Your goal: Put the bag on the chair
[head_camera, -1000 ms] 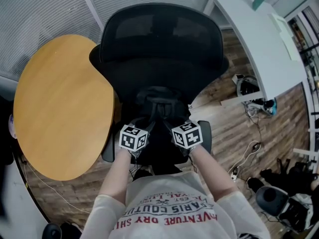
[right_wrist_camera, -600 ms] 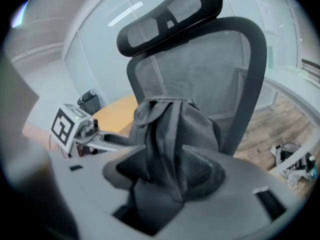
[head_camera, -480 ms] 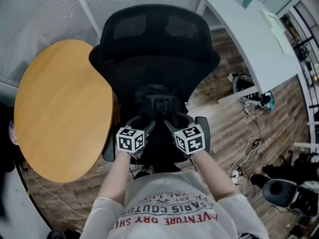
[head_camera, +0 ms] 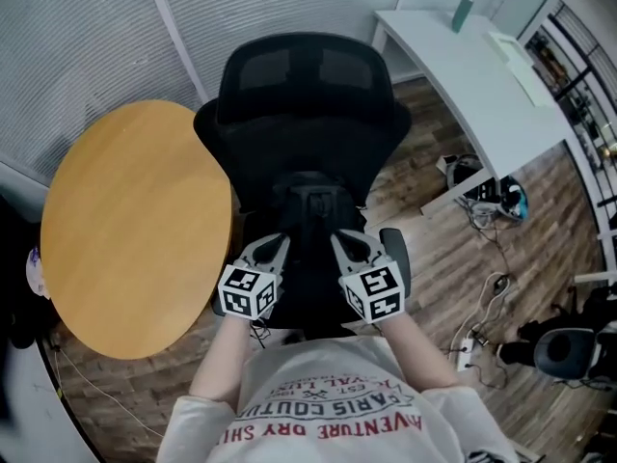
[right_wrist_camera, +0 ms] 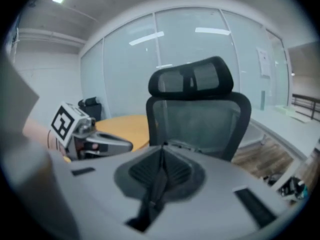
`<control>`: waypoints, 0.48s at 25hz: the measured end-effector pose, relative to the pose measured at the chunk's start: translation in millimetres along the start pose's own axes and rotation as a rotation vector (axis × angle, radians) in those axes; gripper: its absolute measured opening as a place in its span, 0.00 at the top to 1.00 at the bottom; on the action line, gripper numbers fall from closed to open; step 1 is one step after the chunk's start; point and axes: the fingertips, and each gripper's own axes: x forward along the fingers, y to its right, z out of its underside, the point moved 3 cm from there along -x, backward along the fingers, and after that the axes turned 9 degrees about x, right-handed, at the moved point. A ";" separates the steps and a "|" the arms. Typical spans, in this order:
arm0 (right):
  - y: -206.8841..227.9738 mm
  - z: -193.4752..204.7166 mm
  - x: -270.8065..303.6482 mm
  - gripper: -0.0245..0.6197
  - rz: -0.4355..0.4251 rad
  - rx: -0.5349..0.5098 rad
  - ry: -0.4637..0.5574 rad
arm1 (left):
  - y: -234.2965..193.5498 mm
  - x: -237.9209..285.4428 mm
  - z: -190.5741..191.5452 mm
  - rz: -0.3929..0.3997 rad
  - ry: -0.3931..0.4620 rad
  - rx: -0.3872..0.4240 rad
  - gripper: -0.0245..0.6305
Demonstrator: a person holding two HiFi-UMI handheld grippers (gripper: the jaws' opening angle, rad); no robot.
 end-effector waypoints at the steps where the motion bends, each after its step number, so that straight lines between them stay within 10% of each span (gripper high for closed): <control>1: -7.2 -4.4 -7.1 0.91 0.001 -0.010 0.024 | 4.3 -10.5 -8.6 0.006 0.028 0.017 0.91; 12: -86.8 -61.0 -88.4 0.92 -0.052 -0.183 0.307 | 64.8 -113.6 -100.1 0.060 0.280 0.291 0.91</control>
